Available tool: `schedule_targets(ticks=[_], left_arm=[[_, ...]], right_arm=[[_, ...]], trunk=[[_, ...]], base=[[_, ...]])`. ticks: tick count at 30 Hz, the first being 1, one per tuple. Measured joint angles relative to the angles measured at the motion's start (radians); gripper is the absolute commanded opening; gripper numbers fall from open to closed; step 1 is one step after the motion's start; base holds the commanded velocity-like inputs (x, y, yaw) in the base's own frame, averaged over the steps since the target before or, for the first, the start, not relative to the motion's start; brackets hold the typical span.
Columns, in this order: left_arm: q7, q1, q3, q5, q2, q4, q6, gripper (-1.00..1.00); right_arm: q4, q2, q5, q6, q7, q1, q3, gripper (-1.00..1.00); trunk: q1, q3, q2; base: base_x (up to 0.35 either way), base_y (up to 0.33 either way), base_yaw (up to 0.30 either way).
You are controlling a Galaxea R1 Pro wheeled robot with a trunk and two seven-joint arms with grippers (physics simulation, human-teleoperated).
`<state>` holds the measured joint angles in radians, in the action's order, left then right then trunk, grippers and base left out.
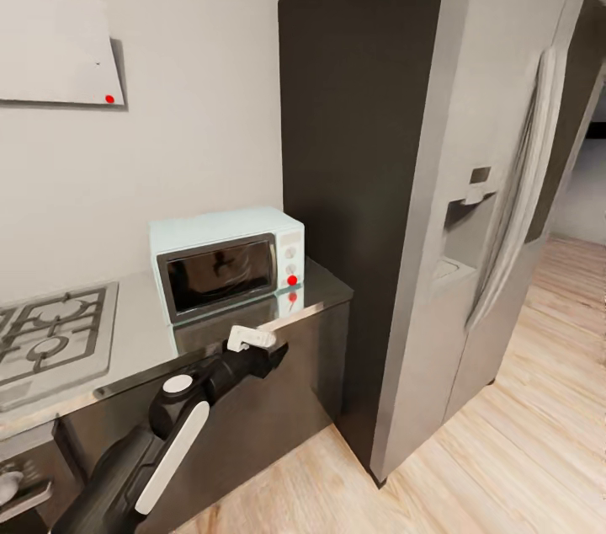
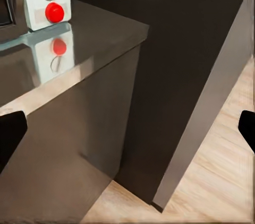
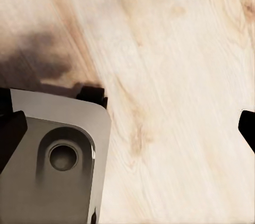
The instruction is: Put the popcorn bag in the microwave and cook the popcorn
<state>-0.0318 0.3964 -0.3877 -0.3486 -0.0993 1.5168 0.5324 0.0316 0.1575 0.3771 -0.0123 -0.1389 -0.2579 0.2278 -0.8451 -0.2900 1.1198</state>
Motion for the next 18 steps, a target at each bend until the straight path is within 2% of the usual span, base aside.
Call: schedule_targets(ticks=[4, 8, 11, 16, 17, 18], left_arm=[[0.000, 0.000, 0.000, -0.002, 0.001, -0.006, 0.001, 1.00], [-0.007, 0.000, -0.001, -0.007, 0.016, -0.101, 0.001, 1.00], [-0.008, 0.000, -0.001, -0.020, 0.019, -0.125, 0.006, 1.00], [-0.001, 0.000, 0.000, -0.181, 0.032, -0.374, 0.004, 1.00], [0.000, -0.001, 0.001, -0.210, 0.033, -0.460, 0.002, 1.00], [0.000, -0.002, 0.001, -0.220, 0.035, -0.524, 0.001, 1.00]], right_arm=[[0.000, 0.000, 0.000, 0.001, 0.000, 0.000, 0.000, 1.00], [0.000, -0.001, 0.000, 0.002, 0.000, 0.006, 0.000, 1.00], [0.000, -0.011, 0.000, 0.001, 0.000, 0.010, 0.000, 1.00], [0.000, -0.018, 0.000, 0.000, 0.000, 0.011, 0.000, 1.00], [0.000, -0.019, 0.000, 0.000, 0.000, 0.011, 0.000, 1.00], [0.000, -0.019, 0.000, 0.000, 0.000, 0.011, 0.000, 1.00]], trunk=[[0.000, 0.000, 0.000], [0.000, 0.000, 0.000], [0.000, 0.000, 0.000], [0.000, 0.000, 0.000], [0.000, 0.000, 0.000], [0.000, 0.000, 0.000]], base=[[-0.086, -0.058, 0.000], [-0.008, -0.005, 0.000], [0.000, 0.000, 0.000], [0.000, 0.000, 0.000], [0.000, 0.000, 0.000], [0.000, 0.000, 0.000]])
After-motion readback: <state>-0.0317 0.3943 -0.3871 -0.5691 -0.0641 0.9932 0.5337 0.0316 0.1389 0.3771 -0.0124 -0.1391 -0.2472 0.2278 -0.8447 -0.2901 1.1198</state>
